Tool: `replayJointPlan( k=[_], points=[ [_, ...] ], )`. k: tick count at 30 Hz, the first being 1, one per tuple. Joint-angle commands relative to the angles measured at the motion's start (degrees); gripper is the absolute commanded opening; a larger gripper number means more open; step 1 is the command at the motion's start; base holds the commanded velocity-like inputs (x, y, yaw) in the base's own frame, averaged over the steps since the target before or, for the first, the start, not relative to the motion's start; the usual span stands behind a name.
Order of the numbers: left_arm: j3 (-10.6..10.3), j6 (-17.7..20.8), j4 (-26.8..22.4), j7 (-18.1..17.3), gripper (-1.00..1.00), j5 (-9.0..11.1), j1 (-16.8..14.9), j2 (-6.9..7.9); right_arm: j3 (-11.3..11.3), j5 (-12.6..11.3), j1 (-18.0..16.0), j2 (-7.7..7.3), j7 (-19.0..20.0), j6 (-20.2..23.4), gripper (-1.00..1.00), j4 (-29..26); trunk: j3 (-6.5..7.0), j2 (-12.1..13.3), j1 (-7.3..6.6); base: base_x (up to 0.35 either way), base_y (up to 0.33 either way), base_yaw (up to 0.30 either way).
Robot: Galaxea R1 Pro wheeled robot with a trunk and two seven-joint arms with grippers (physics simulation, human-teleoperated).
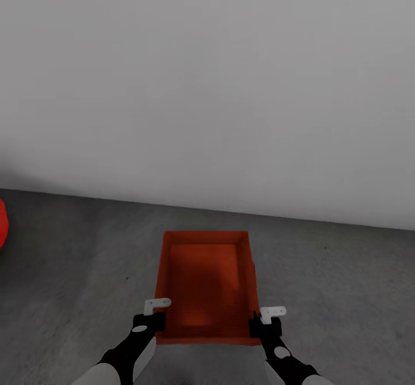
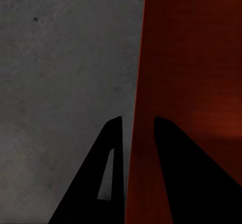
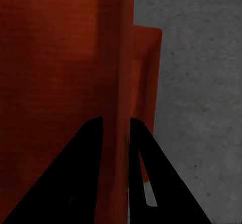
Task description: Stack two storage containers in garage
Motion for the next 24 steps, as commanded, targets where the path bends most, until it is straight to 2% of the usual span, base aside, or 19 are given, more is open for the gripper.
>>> replayJointPlan(
  k=[1,9,24],
  points=[
    [0.6,0.1,0.03,0.61,-1.0,0.93,-0.03,0.56,-2.07,0.48,-0.05,-0.39,-0.5,-0.15,-1.0,-0.16,-0.06,-0.05,0.01,0.0,0.0,0.01],
    [0.6,0.1,0.03,0.6,-1.0,0.93,-0.03,0.56,-2.05,0.54,-0.05,-0.25,-0.6,-0.21,-1.0,-0.18,-0.1,-0.05,0.01,0.0,0.0,-0.042],
    [0.6,0.1,0.03,0.6,-1.0,0.93,-0.03,0.56,-2.07,0.56,-0.05,-0.25,-0.67,-0.24,-1.0,-0.18,-0.1,-0.05,0.01,0.0,0.0,-0.239]
  ],
)
